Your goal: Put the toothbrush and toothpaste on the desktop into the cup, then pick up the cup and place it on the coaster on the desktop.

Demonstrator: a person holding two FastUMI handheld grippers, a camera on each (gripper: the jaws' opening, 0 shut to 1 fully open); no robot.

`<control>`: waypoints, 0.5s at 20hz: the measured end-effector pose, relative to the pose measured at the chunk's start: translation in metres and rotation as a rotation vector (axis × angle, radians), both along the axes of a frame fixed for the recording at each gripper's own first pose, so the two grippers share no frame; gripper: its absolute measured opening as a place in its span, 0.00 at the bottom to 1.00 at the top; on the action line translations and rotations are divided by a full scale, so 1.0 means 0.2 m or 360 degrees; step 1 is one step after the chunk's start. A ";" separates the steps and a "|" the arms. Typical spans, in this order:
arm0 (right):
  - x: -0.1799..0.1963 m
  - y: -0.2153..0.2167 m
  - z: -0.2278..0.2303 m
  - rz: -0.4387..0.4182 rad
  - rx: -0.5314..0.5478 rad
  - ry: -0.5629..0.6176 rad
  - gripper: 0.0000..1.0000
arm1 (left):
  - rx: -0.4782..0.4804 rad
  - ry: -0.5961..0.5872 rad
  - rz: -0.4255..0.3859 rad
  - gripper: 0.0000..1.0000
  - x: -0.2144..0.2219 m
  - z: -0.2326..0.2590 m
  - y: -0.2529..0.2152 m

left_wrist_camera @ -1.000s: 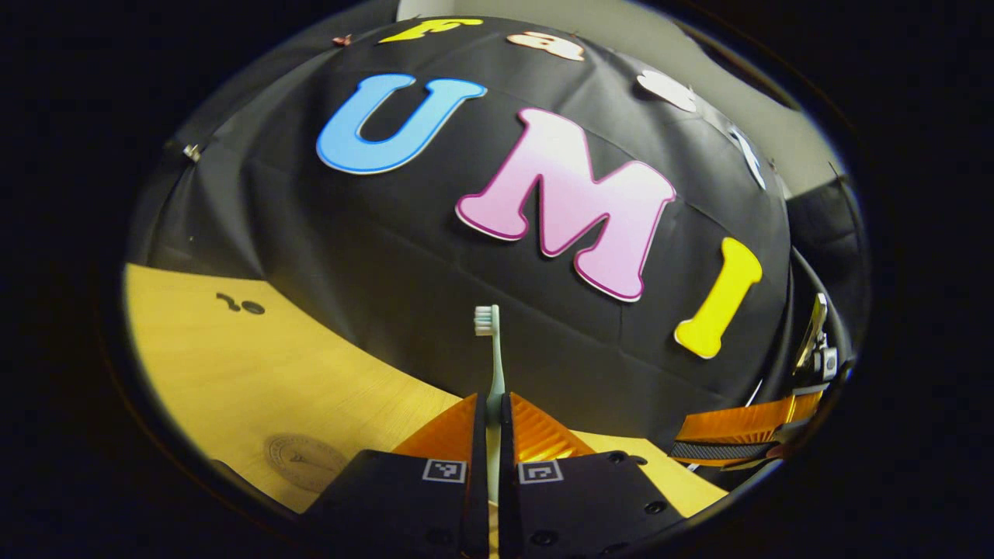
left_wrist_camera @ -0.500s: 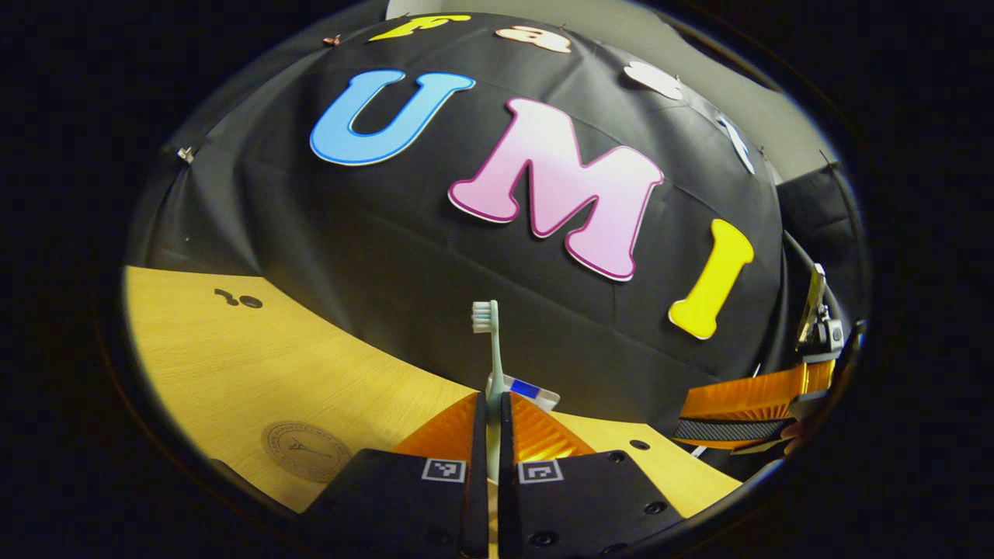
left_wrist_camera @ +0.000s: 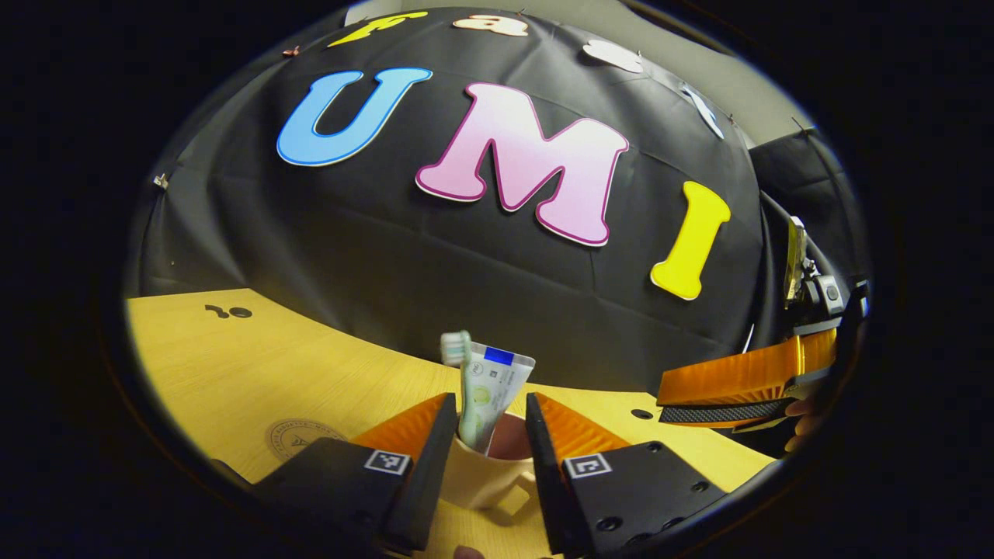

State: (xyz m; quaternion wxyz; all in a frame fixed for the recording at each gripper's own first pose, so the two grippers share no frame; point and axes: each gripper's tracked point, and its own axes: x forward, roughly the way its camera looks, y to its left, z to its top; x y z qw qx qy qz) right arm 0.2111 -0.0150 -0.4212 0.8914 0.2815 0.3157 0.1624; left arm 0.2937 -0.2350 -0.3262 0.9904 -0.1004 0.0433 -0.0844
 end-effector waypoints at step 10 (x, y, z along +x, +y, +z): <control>-0.18 0.15 -0.16 0.0350 -0.0365 0.0319 0.59 | 0.0034 0.0183 0.0180 0.72 -0.47 0.12 0.42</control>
